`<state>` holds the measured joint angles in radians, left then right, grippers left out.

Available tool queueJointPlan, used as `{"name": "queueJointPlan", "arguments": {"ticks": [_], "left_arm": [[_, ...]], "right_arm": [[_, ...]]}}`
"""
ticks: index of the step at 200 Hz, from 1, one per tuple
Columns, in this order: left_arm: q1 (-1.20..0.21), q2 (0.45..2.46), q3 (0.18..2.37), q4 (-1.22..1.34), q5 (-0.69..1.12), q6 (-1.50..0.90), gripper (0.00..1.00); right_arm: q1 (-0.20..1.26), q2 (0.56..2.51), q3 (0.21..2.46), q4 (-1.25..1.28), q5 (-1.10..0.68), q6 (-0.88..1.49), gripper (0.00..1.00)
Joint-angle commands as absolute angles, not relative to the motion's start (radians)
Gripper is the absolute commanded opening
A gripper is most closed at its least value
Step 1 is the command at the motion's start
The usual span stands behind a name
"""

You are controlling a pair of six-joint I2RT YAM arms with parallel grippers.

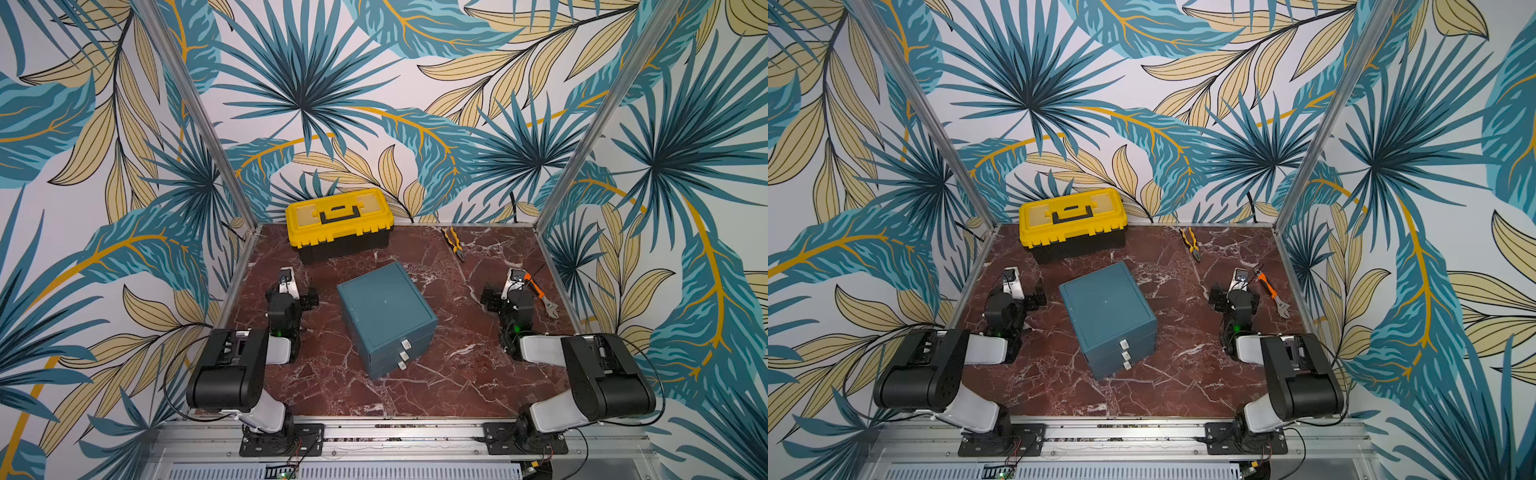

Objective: Take the seed bags out of the drawer
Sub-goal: Adjust the storage box at the center of the board.

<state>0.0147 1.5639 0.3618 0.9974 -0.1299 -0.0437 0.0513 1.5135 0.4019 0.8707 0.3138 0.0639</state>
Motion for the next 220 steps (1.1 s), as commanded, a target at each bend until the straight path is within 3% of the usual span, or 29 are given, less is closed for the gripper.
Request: {"name": "queueJointPlan", "arguments": {"ticks": [1, 79, 113, 141, 153, 179, 203, 220], "left_arm": [[0.025, 1.567, 0.364, 0.99, -0.12, -0.034, 1.0], [0.025, 1.518, 0.377, 0.925, -0.119, -0.037, 1.0], [0.023, 1.271, 0.526, 0.465, -0.207, -0.109, 1.0], [0.021, 1.073, 0.666, 0.099, -0.243, -0.293, 1.0], [0.021, 1.003, 0.726, -0.051, -0.194, -0.374, 1.0], [0.02, 0.896, 0.818, -0.282, 0.045, -0.499, 0.99], [0.018, 0.847, 0.88, -0.515, 0.155, -0.569, 0.86], [0.016, 0.828, 0.894, -0.64, 0.182, -0.586, 0.82]], "right_arm": [[0.051, 1.502, 0.385, 0.892, 0.324, 0.071, 1.0], [0.051, 1.481, 0.374, 0.914, 0.354, 0.068, 0.99], [0.051, 1.199, 0.464, 0.515, 0.377, 0.122, 0.99], [0.05, 1.019, 0.606, 0.083, 0.43, 0.39, 1.0], [0.048, 0.972, 0.654, -0.046, 0.349, 0.461, 0.99], [0.049, 0.899, 0.704, -0.274, 0.14, 0.59, 0.78], [0.052, 0.89, 0.709, -0.443, -0.018, 0.682, 0.59], [0.072, 0.926, 0.686, -0.521, -0.128, 0.698, 0.43]]}}
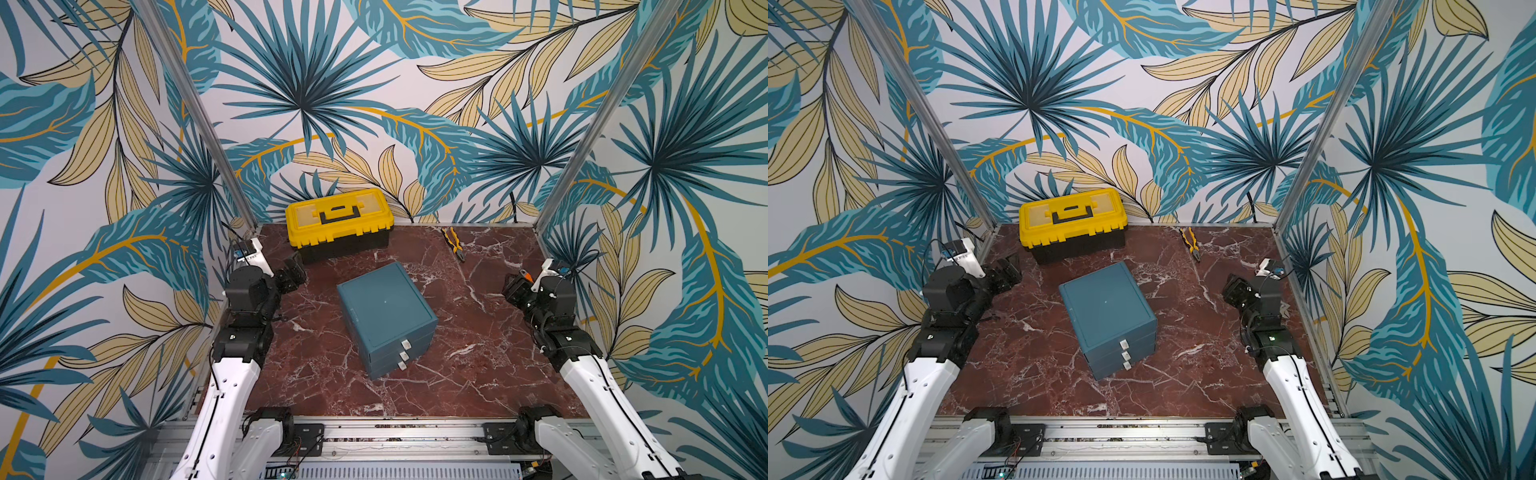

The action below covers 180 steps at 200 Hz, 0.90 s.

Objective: Take the seed bags out of the drawer
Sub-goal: Adjust the storage box at the center of the board.

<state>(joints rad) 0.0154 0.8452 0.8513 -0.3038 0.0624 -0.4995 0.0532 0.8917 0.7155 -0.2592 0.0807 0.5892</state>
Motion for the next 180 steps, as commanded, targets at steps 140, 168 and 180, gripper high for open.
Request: {"name": "queueJointPlan", "arguments": {"ticks": [140, 168, 180], "left_arm": [[-0.015, 0.877, 0.871, -0.886, 0.341, -0.646, 0.65], [-0.021, 0.871, 0.887, -0.899, 0.348, -0.653, 0.67], [-0.024, 0.869, 0.906, -0.911, 0.348, -0.653, 0.67]], "right_arm": [[0.649, 1.138, 0.532, -0.146, -0.326, 0.944, 0.14], [0.661, 1.168, 0.534, -0.093, -0.309, 0.969, 0.13], [0.662, 1.176, 0.539, -0.075, -0.302, 0.975, 0.13]]}}
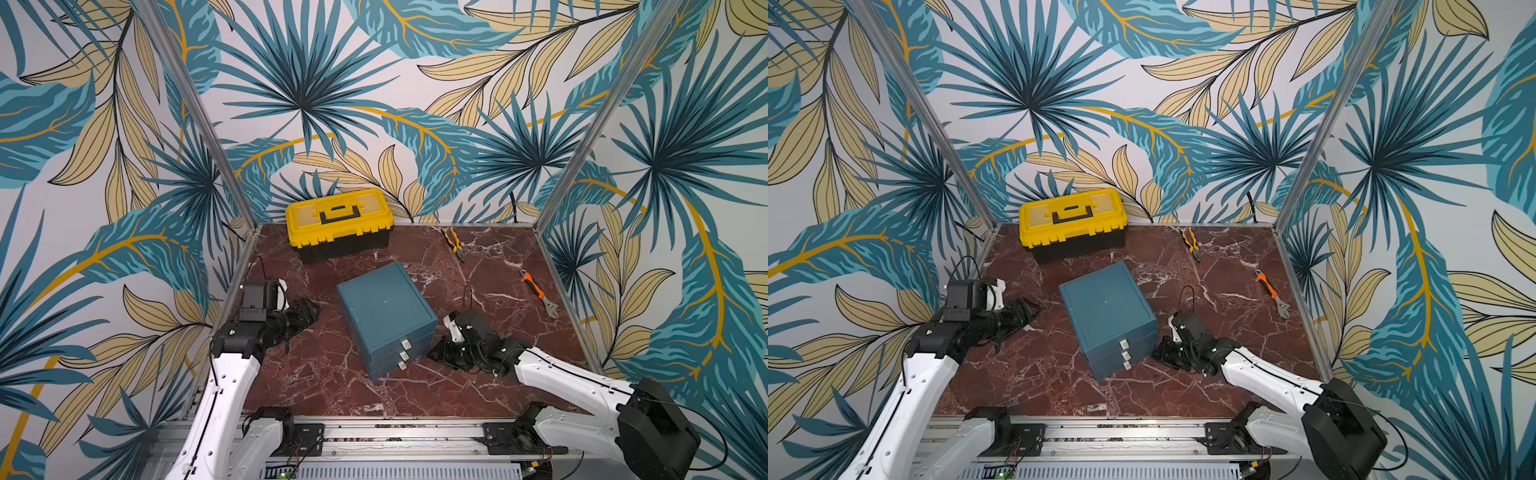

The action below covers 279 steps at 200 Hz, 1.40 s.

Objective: Take the seed bags out of the drawer
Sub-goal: Adjust the storage box at the center of the board.

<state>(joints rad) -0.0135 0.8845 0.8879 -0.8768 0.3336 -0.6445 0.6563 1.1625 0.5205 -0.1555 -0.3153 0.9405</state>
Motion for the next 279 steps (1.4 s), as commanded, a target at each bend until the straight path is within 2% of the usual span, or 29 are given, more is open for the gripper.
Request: {"name": "queueJointPlan", "arguments": {"ticks": [1, 36, 63, 66, 71, 76, 152, 209, 240, 279], "left_arm": [[-0.023, 0.87, 0.909, -0.911, 0.347, -0.653, 0.67], [-0.025, 0.871, 1.029, -0.965, 0.325, -0.634, 0.7], [-0.025, 0.908, 1.143, -0.994, 0.328, -0.611, 0.76], [-0.025, 0.914, 1.154, -0.995, 0.331, -0.609, 0.8], [-0.025, 0.923, 1.171, -0.995, 0.336, -0.605, 0.96], [-0.024, 0.932, 1.187, -0.994, 0.341, -0.603, 1.0], [-0.043, 1.04, 1.27, -0.971, 0.395, -0.596, 1.0], [-0.054, 1.064, 1.333, -0.944, 0.388, -0.569, 1.0], [-0.057, 1.128, 1.447, -1.065, 0.286, -0.455, 1.0], [-0.104, 1.236, 1.565, -1.17, 0.135, -0.312, 0.96]], "right_arm": [[0.662, 1.177, 0.54, -0.074, -0.302, 0.975, 0.13], [0.661, 1.245, 0.589, -0.021, -0.307, 0.983, 0.13], [0.663, 1.324, 0.63, 0.039, -0.322, 1.002, 0.13], [0.662, 1.332, 0.636, 0.043, -0.323, 1.004, 0.13], [0.661, 1.346, 0.644, 0.052, -0.322, 1.006, 0.13], [0.662, 1.361, 0.655, 0.06, -0.323, 1.009, 0.13], [0.662, 1.577, 0.789, 0.241, -0.358, 1.107, 0.13], [0.663, 1.679, 0.937, 0.191, -0.363, 1.083, 0.13], [0.662, 1.646, 0.933, 0.1, -0.323, 1.045, 0.19], [0.662, 1.504, 0.893, -0.073, -0.214, 0.949, 0.27]]}}
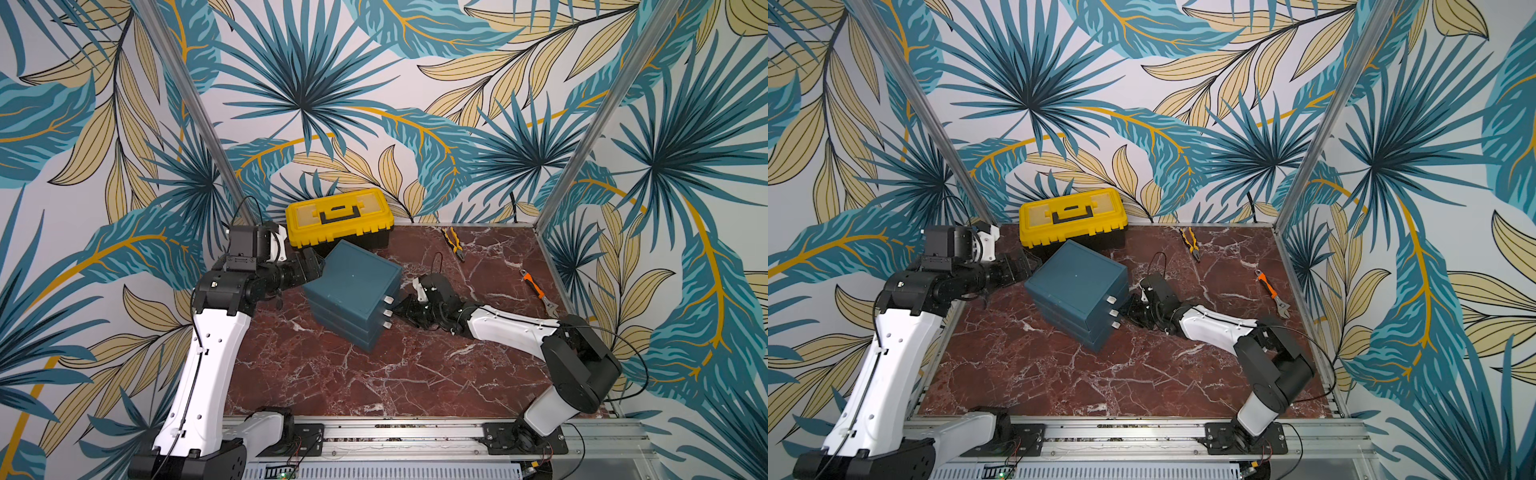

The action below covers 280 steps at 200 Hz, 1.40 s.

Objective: Take the seed bags out of the drawer
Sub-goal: Adjust the storage box at the center of the board, then open the drawer in the storage box.

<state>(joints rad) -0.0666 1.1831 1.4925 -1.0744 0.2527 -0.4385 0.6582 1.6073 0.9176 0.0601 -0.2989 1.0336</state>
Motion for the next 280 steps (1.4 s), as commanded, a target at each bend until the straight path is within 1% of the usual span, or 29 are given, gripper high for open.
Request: {"name": "queueJointPlan", "arguments": {"ticks": [1, 11, 44, 61, 77, 95, 103, 108, 134, 184, 207, 238, 280], "left_arm": [[-0.106, 1.239, 1.568, -1.173, 0.13, -0.309, 0.96], [-0.143, 1.279, 1.609, -1.2, 0.078, -0.282, 0.96], [-0.276, 1.448, 1.78, -1.314, -0.066, -0.212, 0.96], [-0.362, 1.528, 1.891, -1.376, -0.128, -0.194, 0.93], [-0.421, 1.592, 1.975, -1.434, -0.12, -0.198, 0.93], [-0.469, 1.644, 2.018, -1.486, -0.069, -0.224, 0.92], [-0.489, 1.659, 2.019, -1.498, -0.064, -0.235, 0.91], [-0.5, 1.666, 2.019, -1.504, -0.029, -0.241, 0.91], [-0.533, 1.699, 2.052, -1.544, -0.007, -0.273, 0.89], [-0.549, 1.781, 2.074, -1.638, -0.03, -0.27, 0.89], [-0.549, 1.792, 2.014, -1.616, -0.027, -0.265, 0.89], [-0.549, 1.791, 1.94, -1.589, -0.025, -0.275, 0.88], [-0.549, 1.775, 1.904, -1.566, -0.018, -0.283, 0.88]], "right_arm": [[0.662, 1.5, 0.892, -0.078, -0.211, 0.947, 0.27], [0.662, 1.451, 0.89, -0.128, -0.177, 0.917, 0.31], [0.662, 1.302, 0.884, -0.247, -0.086, 0.831, 0.47], [0.662, 1.249, 0.891, -0.275, -0.077, 0.798, 0.5], [0.662, 1.232, 0.913, -0.295, -0.117, 0.789, 0.52], [0.663, 1.24, 0.925, -0.249, -0.218, 0.817, 0.52], [0.662, 1.244, 0.915, -0.182, -0.26, 0.845, 0.53], [0.662, 1.245, 0.907, -0.145, -0.28, 0.866, 0.53], [0.663, 1.261, 0.876, -0.006, -0.334, 0.958, 0.53], [0.669, 1.285, 0.876, 0.049, -0.347, 0.984, 0.53], [0.672, 1.291, 0.858, 0.106, -0.361, 1.006, 0.53], [0.673, 1.312, 0.846, 0.145, -0.372, 1.028, 0.5], [0.676, 1.364, 0.824, 0.245, -0.376, 1.079, 0.44]]}}
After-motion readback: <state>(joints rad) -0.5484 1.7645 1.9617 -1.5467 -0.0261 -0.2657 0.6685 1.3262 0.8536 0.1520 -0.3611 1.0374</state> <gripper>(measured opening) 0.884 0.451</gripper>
